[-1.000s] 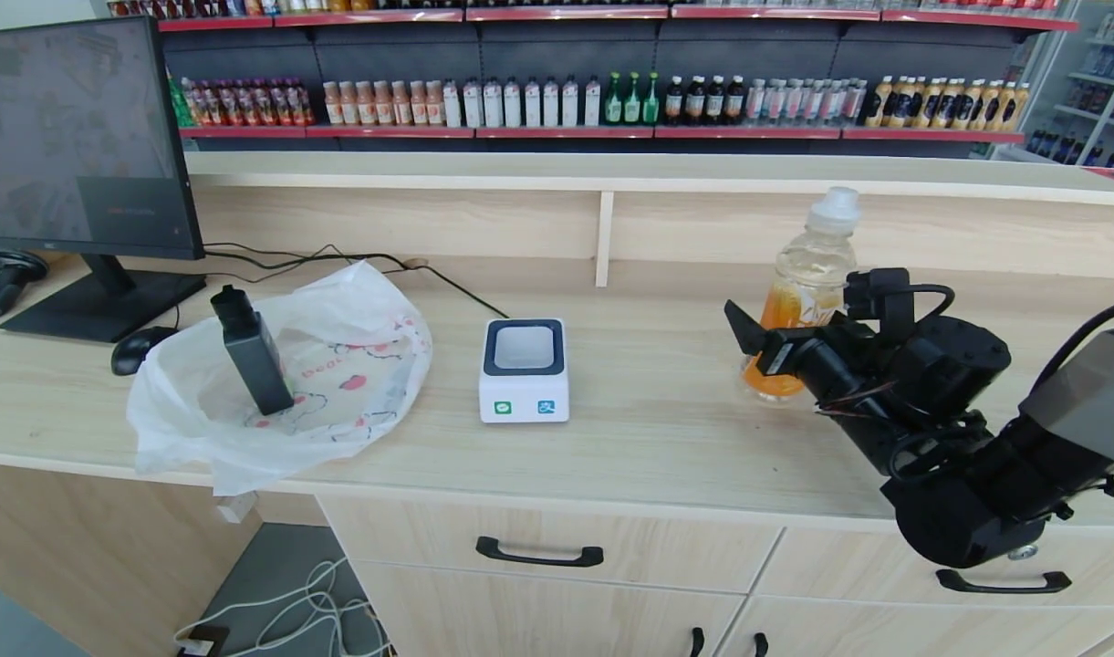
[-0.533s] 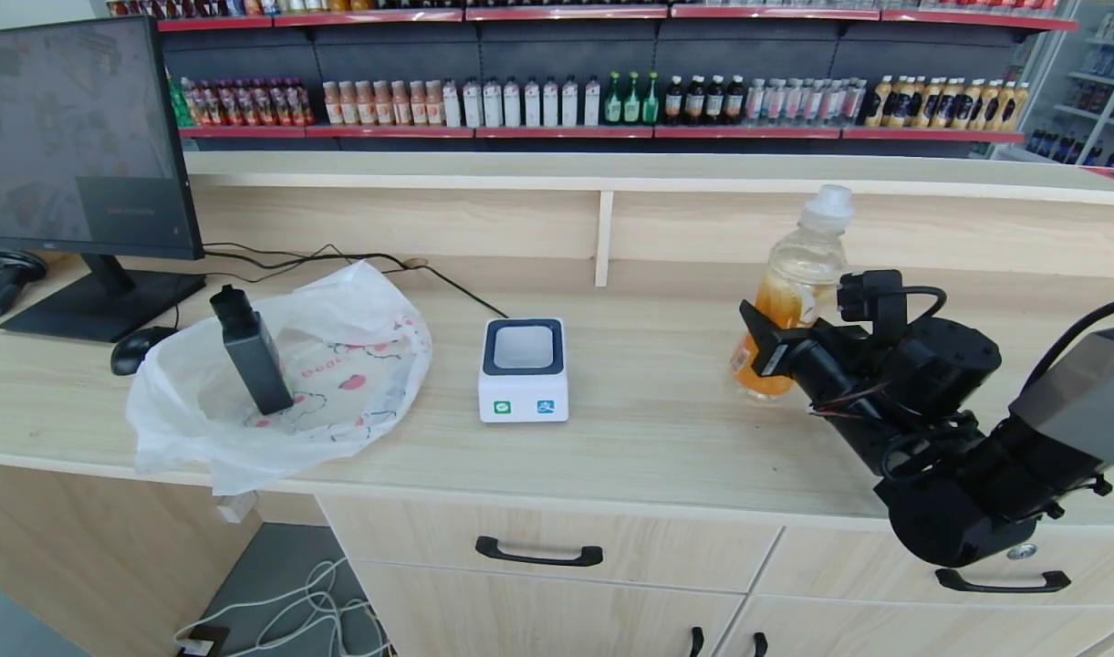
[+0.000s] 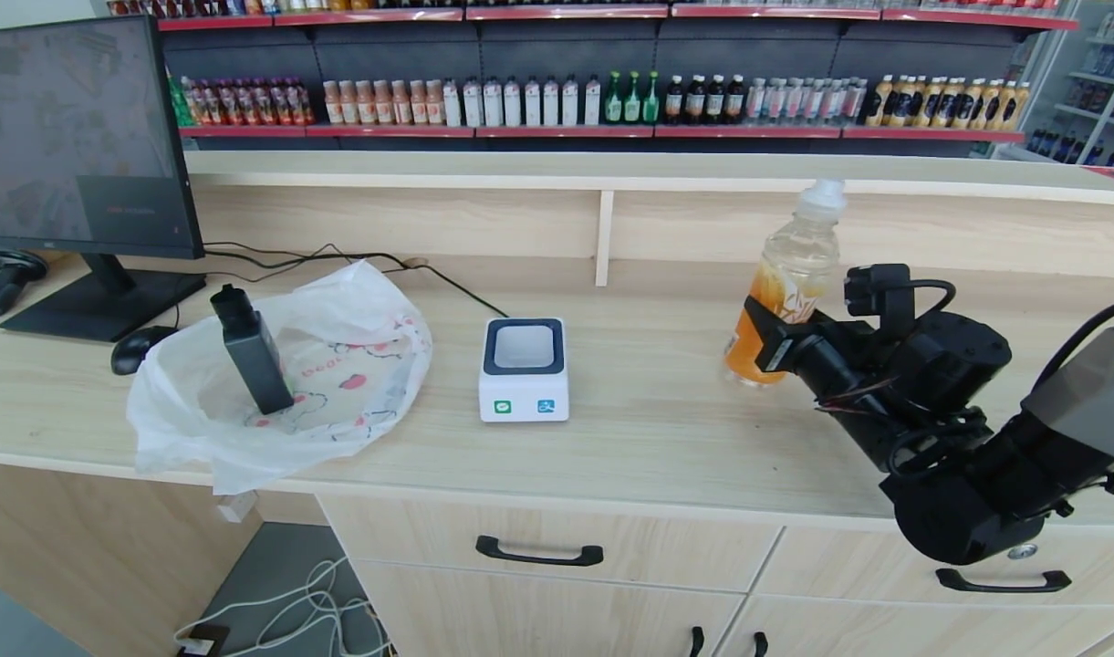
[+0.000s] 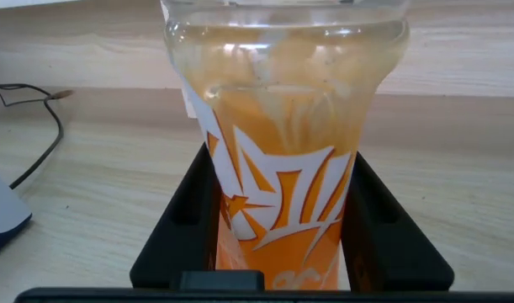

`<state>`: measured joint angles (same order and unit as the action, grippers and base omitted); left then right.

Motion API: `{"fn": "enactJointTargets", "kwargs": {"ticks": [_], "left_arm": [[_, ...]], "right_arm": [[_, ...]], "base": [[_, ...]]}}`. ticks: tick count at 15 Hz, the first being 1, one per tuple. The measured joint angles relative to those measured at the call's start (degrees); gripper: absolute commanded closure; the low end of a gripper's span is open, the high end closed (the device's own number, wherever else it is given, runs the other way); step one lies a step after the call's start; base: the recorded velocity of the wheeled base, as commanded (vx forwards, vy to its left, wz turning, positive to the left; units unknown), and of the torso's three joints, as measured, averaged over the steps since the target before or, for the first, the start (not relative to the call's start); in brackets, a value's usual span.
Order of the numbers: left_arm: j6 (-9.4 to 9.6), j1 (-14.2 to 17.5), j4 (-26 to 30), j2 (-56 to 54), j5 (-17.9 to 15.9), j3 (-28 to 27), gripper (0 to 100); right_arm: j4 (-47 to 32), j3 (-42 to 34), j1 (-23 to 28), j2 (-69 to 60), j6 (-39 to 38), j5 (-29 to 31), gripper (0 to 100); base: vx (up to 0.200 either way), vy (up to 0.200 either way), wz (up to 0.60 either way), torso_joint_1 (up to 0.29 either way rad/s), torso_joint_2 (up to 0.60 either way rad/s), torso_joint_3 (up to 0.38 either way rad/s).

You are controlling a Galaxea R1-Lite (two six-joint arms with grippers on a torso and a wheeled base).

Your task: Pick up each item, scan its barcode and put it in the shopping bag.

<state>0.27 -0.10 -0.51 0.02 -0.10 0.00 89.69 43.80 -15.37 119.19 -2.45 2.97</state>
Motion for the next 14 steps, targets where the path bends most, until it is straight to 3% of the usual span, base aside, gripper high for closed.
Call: {"fn": "enactJointTargets", "kwargs": {"ticks": [10, 14], "left_arm": [[-0.02, 0.0, 0.07, 0.0, 0.0, 0.0, 0], [-0.05, 0.0, 0.18, 0.0, 0.0, 0.0, 0]], "right_arm": [[0.22, -5.66, -0.22, -5.38, 0.18, -0.07, 100], [0.23, -8.5, -4.28, -10.92, 1.17, -0.07, 100]], "base": [[0.0, 0.0, 0.0, 0.0, 0.0, 0.0], [0.0, 0.0, 0.0, 0.0, 0.0, 0.0]]}}
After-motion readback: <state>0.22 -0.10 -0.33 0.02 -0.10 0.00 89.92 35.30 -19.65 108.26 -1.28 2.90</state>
